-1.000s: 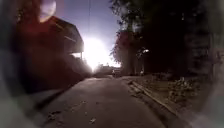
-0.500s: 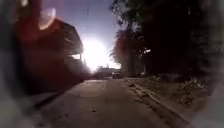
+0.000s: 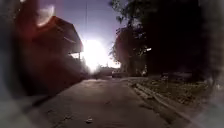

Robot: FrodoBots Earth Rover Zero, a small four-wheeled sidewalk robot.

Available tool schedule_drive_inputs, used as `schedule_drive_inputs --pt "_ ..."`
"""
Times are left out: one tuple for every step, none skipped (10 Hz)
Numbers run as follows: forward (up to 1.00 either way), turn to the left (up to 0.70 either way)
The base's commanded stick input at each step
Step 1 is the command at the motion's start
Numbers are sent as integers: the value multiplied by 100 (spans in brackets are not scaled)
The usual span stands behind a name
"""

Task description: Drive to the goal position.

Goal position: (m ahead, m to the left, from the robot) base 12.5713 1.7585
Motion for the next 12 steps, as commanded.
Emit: schedule_drive_inputs --pt "85 0" --pt "85 0" --pt "85 0" --pt "85 0" --pt "85 0" --pt "85 0" --pt "85 0" --pt "85 0" --pt "85 0" --pt "85 0" --pt "85 0" --pt "85 0"
